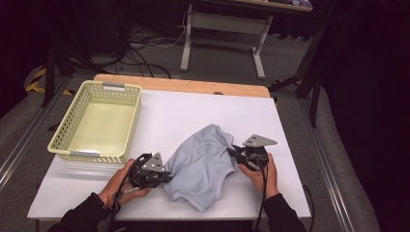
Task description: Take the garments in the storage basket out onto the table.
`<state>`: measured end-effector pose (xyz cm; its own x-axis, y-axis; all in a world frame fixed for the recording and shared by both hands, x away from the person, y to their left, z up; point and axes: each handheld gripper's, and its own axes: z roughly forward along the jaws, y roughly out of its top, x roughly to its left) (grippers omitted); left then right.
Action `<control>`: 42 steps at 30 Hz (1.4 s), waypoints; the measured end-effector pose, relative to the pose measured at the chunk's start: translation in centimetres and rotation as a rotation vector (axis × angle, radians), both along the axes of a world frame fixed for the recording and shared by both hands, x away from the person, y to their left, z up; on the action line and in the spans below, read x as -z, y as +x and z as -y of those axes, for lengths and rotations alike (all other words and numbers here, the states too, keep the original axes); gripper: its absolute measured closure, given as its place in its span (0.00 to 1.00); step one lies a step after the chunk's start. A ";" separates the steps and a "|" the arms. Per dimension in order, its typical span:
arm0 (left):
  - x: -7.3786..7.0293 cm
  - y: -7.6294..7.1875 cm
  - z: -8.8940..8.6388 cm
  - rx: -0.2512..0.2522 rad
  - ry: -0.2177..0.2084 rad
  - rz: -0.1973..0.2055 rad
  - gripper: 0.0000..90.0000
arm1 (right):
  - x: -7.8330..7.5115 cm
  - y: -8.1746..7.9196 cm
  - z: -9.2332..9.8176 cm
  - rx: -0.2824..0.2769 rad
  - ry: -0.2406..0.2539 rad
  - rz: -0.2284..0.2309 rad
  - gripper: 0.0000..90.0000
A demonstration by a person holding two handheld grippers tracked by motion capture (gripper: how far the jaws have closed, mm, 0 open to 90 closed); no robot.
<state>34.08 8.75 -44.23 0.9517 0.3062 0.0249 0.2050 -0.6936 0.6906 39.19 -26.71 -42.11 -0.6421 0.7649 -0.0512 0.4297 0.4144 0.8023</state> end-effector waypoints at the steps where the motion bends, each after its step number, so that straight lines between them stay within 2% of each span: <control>1: -0.3 -0.3 0.2 0.011 -0.008 0.018 0.93 | -0.5 0.4 -0.2 0.001 0.001 0.012 0.86; 2: -0.6 -0.7 0.3 0.017 -0.011 0.024 0.93 | -1.0 0.9 -0.4 0.005 -0.005 0.024 0.86; 5: -1.3 -1.6 0.8 0.030 -0.030 0.078 0.93 | -2.5 2.2 -1.3 0.004 -0.032 0.051 0.86; 9: -1.8 -2.3 1.4 0.034 -0.050 0.108 0.93 | -3.9 3.9 -2.8 0.000 -0.053 0.074 0.86; 11: -1.8 -2.6 1.6 0.026 -0.047 0.122 0.93 | -4.2 4.6 -3.5 0.001 -0.065 0.075 0.86; 13: -1.8 -2.6 1.8 0.031 -0.054 0.122 0.93 | -4.3 5.2 -4.2 0.004 -0.056 0.079 0.86; 16: -1.6 -2.9 2.3 0.039 -0.049 0.128 0.93 | -4.2 5.7 -5.2 0.009 -0.092 0.104 0.84; 17: -1.5 -3.0 2.4 0.041 -0.041 0.125 0.92 | -4.0 5.8 -5.5 0.013 -0.104 0.106 0.80; 18: -1.5 -3.0 2.4 0.041 -0.041 0.125 0.92 | -4.0 5.8 -5.5 0.013 -0.104 0.106 0.80; 19: -1.3 -3.1 2.5 0.045 -0.038 0.129 0.92 | -3.7 5.8 -5.7 0.033 -0.117 0.104 0.66; 20: -1.3 -3.1 2.5 0.045 -0.038 0.129 0.92 | -3.7 5.7 -5.7 0.049 -0.110 0.104 0.60; 22: -1.2 -3.1 2.6 0.042 -0.033 0.136 0.92 | -3.8 5.6 -5.5 0.059 -0.104 0.105 0.57; 24: -1.1 -3.1 2.6 0.039 -0.033 0.134 0.91 | -4.3 4.8 -4.9 0.086 -0.072 0.138 0.52; 25: -1.1 -3.1 2.5 0.035 -0.034 0.137 0.91 | -4.7 4.0 -4.4 0.105 -0.042 0.162 0.51; 26: -1.0 -3.1 2.5 0.035 -0.037 0.142 0.90 | -5.2 2.6 -3.8 0.101 -0.002 0.191 0.51; 27: -1.0 -3.1 2.5 0.035 -0.037 0.142 0.90 | -5.3 1.9 -3.5 0.099 0.012 0.200 0.51; 28: -1.1 -3.1 2.4 0.032 -0.040 0.144 0.90 | -5.3 1.9 -3.5 0.099 0.012 0.200 0.51; 31: -1.4 -3.2 2.0 0.018 -0.074 0.162 0.85 | -5.1 -2.0 -2.5 0.064 0.056 0.204 0.48; 33: -1.7 -3.2 1.7 0.001 -0.096 0.170 0.73 | -4.7 -3.9 -2.2 0.036 0.095 0.180 0.45; 34: -1.8 -3.2 1.5 0.004 -0.112 0.169 0.70 | -4.3 -4.7 -2.1 0.015 0.106 0.168 0.45; 36: -2.2 -3.4 1.1 -0.011 -0.119 0.202 0.62 | -2.9 -7.2 -1.9 -0.014 0.093 0.157 0.44; 38: -2.4 -3.4 0.7 -0.030 -0.113 0.217 0.57 | -1.9 -8.5 -2.0 -0.041 0.056 0.105 0.41; 39: -2.3 -3.3 0.6 -0.036 -0.111 0.219 0.52 | -0.8 -9.8 -2.1 -0.056 0.078 0.076 0.40; 41: -2.1 -3.1 0.5 -0.069 -0.104 0.219 0.49 | -0.4 -10.2 -2.2 -0.066 0.060 0.067 0.39; 42: -1.9 -2.9 0.4 -0.091 -0.098 0.219 0.43 | 0.1 -10.6 -2.5 -0.073 0.016 0.064 0.37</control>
